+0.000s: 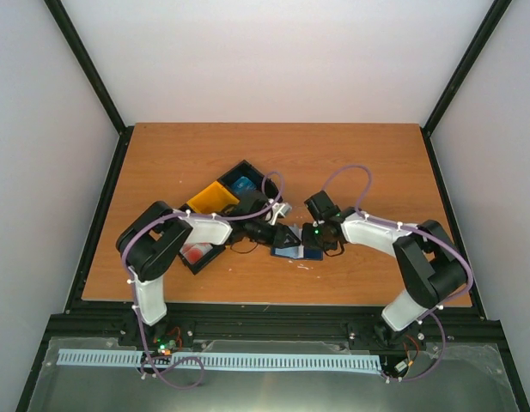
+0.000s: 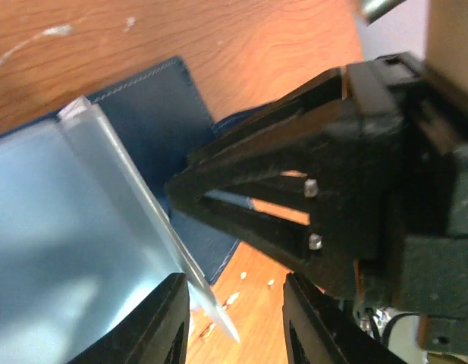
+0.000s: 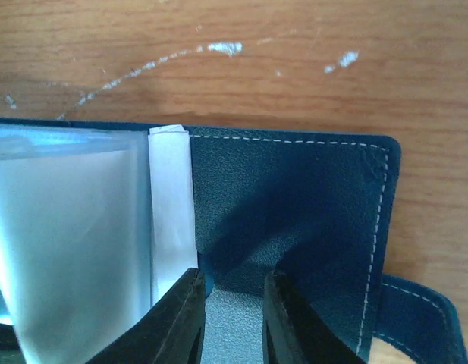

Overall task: Put the credit cards into the card holder
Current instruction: Turn over the card slot in the card holder.

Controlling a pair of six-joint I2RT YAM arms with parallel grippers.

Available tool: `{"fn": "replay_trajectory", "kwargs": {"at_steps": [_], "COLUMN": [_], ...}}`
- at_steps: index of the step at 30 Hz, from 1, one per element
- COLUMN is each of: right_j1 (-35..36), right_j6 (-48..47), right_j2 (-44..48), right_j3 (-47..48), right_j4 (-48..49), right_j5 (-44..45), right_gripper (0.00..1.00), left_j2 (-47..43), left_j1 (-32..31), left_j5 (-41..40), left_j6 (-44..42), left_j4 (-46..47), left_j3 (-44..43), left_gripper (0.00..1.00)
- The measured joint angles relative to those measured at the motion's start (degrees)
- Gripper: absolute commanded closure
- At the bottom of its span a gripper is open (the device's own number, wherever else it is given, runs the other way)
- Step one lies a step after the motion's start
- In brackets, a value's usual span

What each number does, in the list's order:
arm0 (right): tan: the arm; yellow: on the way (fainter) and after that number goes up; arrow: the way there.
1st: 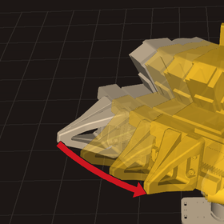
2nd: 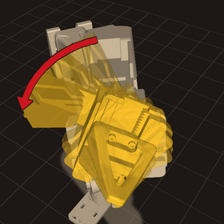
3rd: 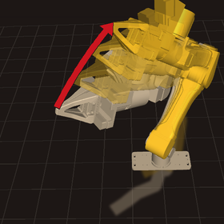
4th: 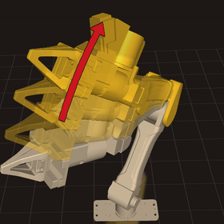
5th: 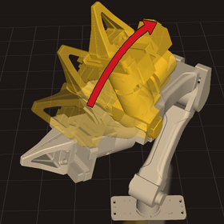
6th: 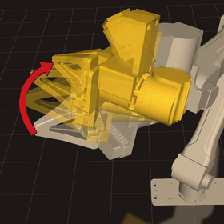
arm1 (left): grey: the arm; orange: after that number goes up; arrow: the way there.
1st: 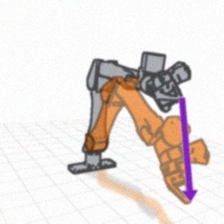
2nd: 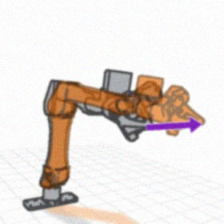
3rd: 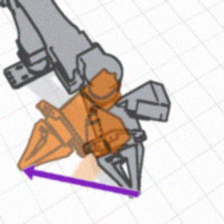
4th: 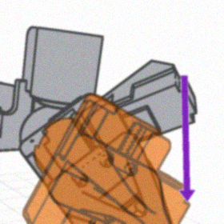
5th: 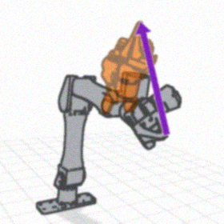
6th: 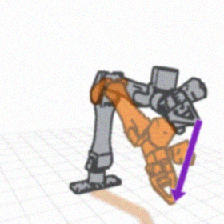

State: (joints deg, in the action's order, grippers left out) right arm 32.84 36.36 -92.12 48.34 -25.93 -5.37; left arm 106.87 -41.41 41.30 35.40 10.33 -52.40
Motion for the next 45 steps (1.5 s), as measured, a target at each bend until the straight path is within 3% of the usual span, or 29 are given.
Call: {"fn": "replay_trajectory", "kwargs": {"at_steps": [9,19,25,34,45], "right_j1": [-0.24,-1.77,-2.95,-4.72,-5.88], "right_j6": [3.89,6.10,6.14,6.38,6.10], "right_j2": [9.20,17.92,16.74,7.85,2.36], "right_j3": [-5.22,-6.82,-5.90,-4.68,-5.16], "right_j4": [-0.48,-1.44,-1.49,1.84,6.54], "right_j5": [1.36,3.13,1.73,-2.86,-6.25], "right_gripper": [0.84,0.88,0.96,0.97,0.97], "left_j2": [3.67,6.62,8.09,8.28,2.32], "left_j1": [-0.35,-3.54,-5.81,-6.23,-5.84], "left_j5": [5.11,4.35,1.49,-1.01,-2.56], "left_j6": [0.00,-1.97,-4.33,-5.03,-5.16], "left_j4": [4.04,2.14,-1.36,-4.28,-9.20], "left_j3": [-3.21,-6.75,-8.46,-8.44,-7.56], "left_gripper": [0.67,0.71,0.77,0.82,0.77]}}
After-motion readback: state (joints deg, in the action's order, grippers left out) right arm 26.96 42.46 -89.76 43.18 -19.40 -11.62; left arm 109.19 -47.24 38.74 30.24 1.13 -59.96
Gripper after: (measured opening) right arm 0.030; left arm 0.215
